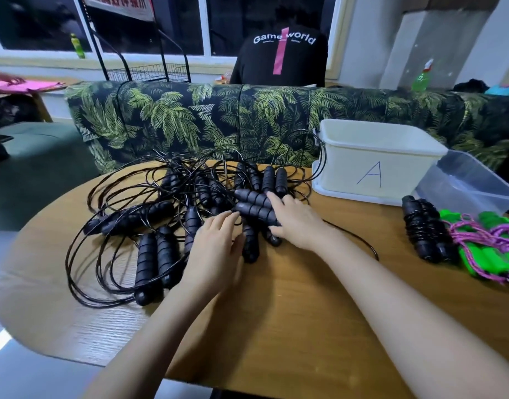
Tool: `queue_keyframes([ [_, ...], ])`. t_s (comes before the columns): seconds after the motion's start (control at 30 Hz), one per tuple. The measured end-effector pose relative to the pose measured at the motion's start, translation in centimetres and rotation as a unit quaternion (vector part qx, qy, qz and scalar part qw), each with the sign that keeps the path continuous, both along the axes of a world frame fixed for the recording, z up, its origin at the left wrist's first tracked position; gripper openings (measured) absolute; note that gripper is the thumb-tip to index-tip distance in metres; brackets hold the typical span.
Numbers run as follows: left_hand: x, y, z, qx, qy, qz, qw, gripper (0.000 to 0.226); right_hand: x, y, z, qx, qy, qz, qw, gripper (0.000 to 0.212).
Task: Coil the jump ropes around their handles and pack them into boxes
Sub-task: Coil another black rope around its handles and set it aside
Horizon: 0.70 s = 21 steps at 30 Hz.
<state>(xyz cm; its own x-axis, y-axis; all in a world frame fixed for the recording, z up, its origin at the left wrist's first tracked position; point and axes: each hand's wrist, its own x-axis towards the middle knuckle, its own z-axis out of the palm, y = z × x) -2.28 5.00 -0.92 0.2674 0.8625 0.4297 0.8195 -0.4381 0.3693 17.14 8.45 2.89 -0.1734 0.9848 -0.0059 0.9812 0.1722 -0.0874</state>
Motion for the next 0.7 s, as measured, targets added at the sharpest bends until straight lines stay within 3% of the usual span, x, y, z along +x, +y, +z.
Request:
queue_keyframes([
  [0.03, 0.7, -0.5, 0.7, -0.013, -0.044, -0.016, 0.999, 0.041, 0.5, -1.0, 0.3, 0.008, 0.037, -0.013, 0.999, 0.080],
  [0.1, 2.6, -1.5, 2.3, -0.078, -0.168, -0.034, 0.982, 0.033, 1.4, -3.7, 1.2, -0.012, 0.219, -0.049, 0.974, 0.077],
  [0.17, 4.9, -2.3, 4.2, -0.232, -0.326, -0.076, 0.913, 0.025, 1.9, -6.8, 1.6, -0.060, 0.399, -0.089, 0.910, 0.068],
  [0.23, 7.3, -2.5, 5.2, -0.341, -0.415, -0.120, 0.835, 0.040, 2.0, -9.9, 1.4, -0.096, 0.483, -0.101, 0.865, 0.058],
  [0.3, 9.3, -2.5, 5.7, -0.356, -0.412, -0.127, 0.829, 0.038, 2.7, -12.3, 0.9, -0.130, 0.504, -0.070, 0.851, 0.059],
  [0.37, 10.3, -2.6, 5.5, -0.341, -0.358, -0.146, 0.857, 0.037, 4.4, -14.3, 1.2, -0.168, 0.438, -0.031, 0.883, 0.053],
  [0.4, 10.4, -2.6, 5.1, -0.315, -0.287, -0.170, 0.888, 0.045, 5.5, -15.1, 1.6, -0.162, 0.395, -0.023, 0.904, 0.044],
  [0.47, 10.3, -2.8, 4.0, -0.231, -0.066, -0.230, 0.943, 0.066, 8.1, -16.3, 2.0, -0.065, 0.379, -0.037, 0.922, 0.017],
  [0.57, 9.8, -4.1, 1.8, -0.175, 0.222, -0.268, 0.921, 0.088, 10.7, -17.0, 1.0, 0.095, 0.396, -0.071, 0.911, 0.006],
  [0.63, 9.3, -4.5, 0.4, -0.128, 0.290, -0.291, 0.903, 0.090, 11.6, -16.6, -1.1, 0.133, 0.346, -0.035, 0.928, 0.011],
  [0.7, 8.3, -4.4, -0.3, -0.083, 0.293, -0.297, 0.905, 0.091, 12.2, -16.0, -3.8, 0.125, 0.281, 0.020, 0.951, 0.011],
])
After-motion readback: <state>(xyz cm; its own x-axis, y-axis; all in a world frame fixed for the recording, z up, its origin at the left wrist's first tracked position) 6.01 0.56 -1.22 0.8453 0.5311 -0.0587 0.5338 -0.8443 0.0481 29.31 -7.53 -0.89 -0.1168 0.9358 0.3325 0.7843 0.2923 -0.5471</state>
